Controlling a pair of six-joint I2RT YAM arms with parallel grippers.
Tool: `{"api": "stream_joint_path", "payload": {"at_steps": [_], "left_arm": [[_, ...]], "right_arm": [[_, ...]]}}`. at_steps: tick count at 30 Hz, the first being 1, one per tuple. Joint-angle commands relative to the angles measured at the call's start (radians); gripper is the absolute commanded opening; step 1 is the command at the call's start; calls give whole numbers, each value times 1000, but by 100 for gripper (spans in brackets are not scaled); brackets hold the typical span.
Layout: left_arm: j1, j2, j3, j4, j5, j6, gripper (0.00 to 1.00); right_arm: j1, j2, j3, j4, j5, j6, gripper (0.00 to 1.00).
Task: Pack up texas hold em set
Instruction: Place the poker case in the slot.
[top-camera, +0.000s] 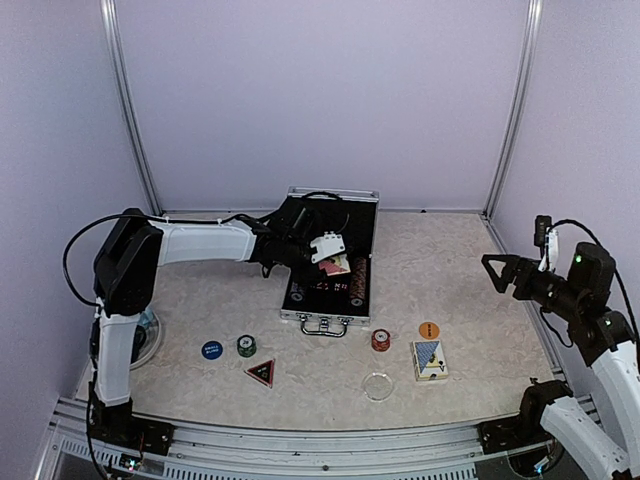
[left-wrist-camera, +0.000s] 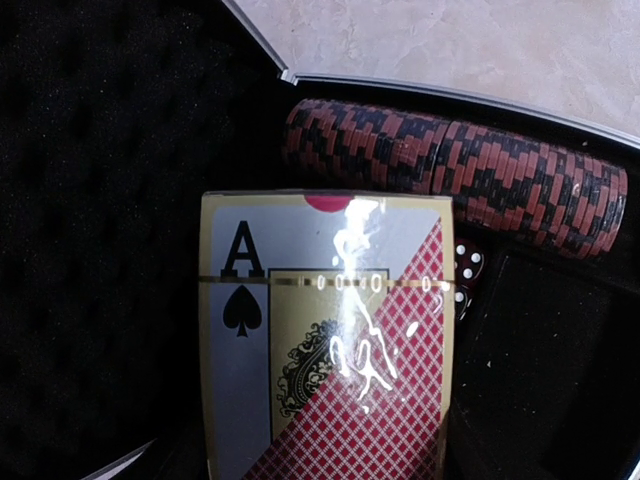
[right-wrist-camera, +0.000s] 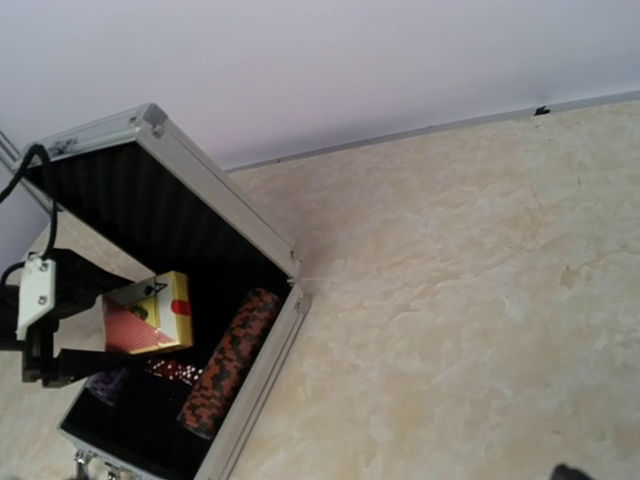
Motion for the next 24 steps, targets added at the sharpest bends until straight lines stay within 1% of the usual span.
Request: {"api": "stream_joint_path", "payload": {"at_steps": [1,9,19,21,24], "left_arm": [[11,21,46,68,17,22,61],[20,55,57,77,66,23,63],[24,87,57,99,57,24,68],[26,91,57,104,55,24,71],[28,96,56,109,48,21,79]], "right_arm": [[-11,10,1,17,15,-9,99],[-11,17,0,17,24,-10,99],[-11,25,0,18,27,-11,99],[-11,26,0,18,28,-11,99],[-11,25,-2,18,29,-11,99]]}}
